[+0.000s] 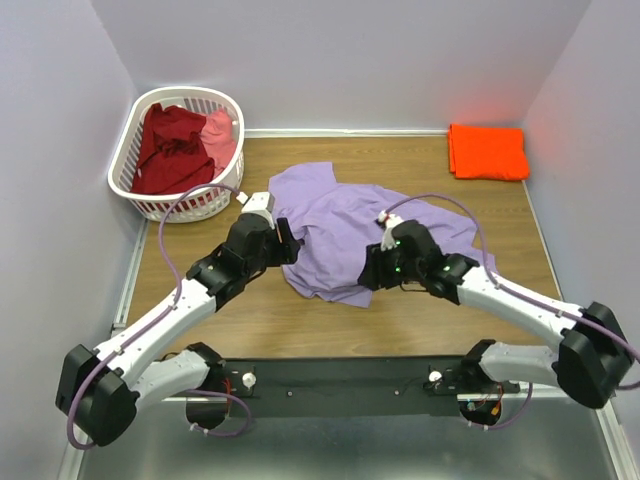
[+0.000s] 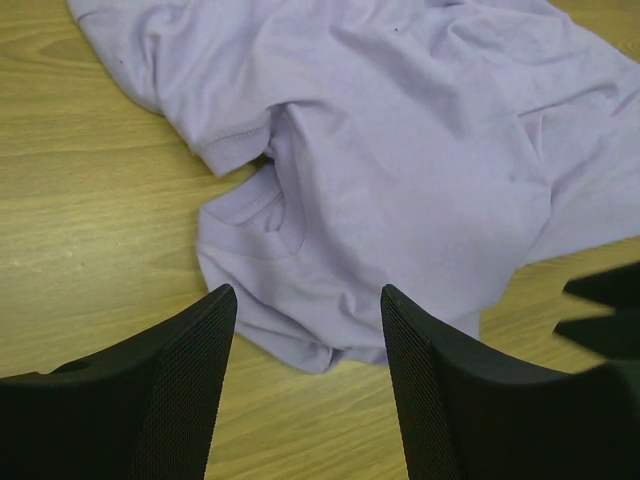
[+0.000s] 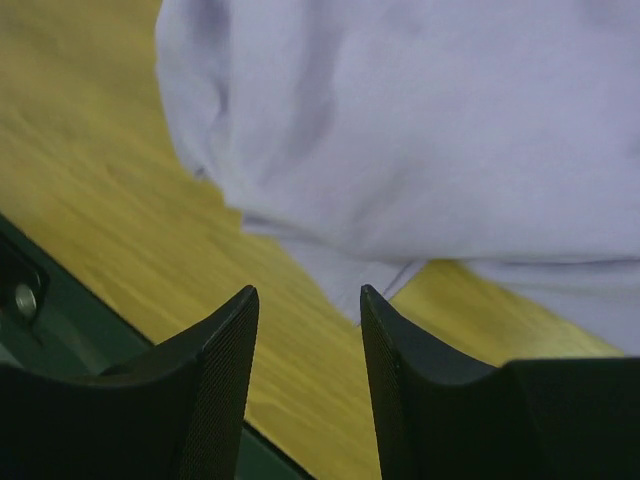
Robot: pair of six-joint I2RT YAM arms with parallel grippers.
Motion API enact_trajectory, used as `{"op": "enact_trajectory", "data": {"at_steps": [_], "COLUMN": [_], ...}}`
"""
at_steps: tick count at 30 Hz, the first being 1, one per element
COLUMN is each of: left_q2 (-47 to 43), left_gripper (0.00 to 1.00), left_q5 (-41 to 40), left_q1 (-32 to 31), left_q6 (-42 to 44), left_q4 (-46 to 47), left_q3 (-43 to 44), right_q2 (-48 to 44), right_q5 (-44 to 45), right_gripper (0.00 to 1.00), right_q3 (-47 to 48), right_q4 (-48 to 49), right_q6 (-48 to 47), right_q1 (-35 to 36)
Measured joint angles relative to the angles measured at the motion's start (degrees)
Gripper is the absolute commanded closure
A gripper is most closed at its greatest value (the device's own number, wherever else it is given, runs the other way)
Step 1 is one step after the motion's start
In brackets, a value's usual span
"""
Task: Fold and stack the t-shirts
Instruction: Flatten the tshirt out
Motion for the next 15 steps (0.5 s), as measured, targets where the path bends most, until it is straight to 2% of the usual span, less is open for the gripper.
{"op": "enact_trajectory", "data": {"at_steps": [7,15], "left_q2": [-5.2,-9.4], "left_gripper": [0.32,0.32], "left_q5": [-2.2,-3.7], "left_q1": [0.4,0.5], "left_q6": [0.0,-0.1], "left_q4": [-3.9,-6.7], "left_q3": [1.4,1.9], "right_q2": [10.8,17.9], "right_q5": [3.6,10.0], "right_gripper": [0.49,0.47], "right_q3": [0.7,3.1], "right_q4": [-1.2,-3.4], "right_q6": [-1.3,-2.7], "right_q1": [11.9,14.9]}}
